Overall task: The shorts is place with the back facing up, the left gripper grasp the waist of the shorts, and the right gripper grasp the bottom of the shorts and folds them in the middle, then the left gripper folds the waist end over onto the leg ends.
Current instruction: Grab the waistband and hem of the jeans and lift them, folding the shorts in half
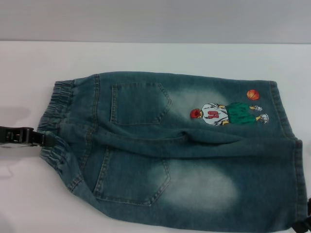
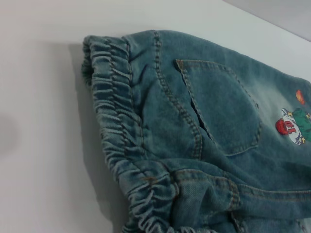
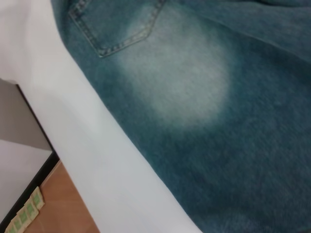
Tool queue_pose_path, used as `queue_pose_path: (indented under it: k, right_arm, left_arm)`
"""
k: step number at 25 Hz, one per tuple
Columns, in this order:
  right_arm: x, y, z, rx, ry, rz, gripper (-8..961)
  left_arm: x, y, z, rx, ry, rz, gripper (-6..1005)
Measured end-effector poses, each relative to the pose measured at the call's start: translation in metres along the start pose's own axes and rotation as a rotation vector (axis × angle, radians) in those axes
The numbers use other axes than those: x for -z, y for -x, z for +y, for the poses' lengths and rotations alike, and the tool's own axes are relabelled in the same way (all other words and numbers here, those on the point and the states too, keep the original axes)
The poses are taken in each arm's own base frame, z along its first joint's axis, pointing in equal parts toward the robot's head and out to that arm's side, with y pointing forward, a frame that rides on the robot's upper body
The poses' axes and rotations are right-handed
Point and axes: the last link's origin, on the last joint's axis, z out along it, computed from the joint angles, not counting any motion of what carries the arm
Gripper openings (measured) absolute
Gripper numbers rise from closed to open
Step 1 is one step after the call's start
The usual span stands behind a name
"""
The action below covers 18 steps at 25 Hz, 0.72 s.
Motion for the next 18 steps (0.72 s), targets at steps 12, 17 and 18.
queue_pose_path:
  k: [12, 17, 18]
  right_arm:
    - [-0.003, 0.016, 0.005, 0.05, 0.014, 0.007, 592]
    - [-0.003, 0.02, 0.005, 0.066, 0.015, 0.008, 592]
    - [-0.004, 0.02, 0.006, 0.071, 0.016, 0.008, 591]
  left_arm:
    - [0.001, -0.003, -0.002, 0.001, -0.012, 0.009, 40]
    - [0.001, -0.004, -0.001, -0.002, -0.013, 0.011, 40]
    - [0.001, -0.004, -0.001, -0.002, -0.014, 0.012, 40]
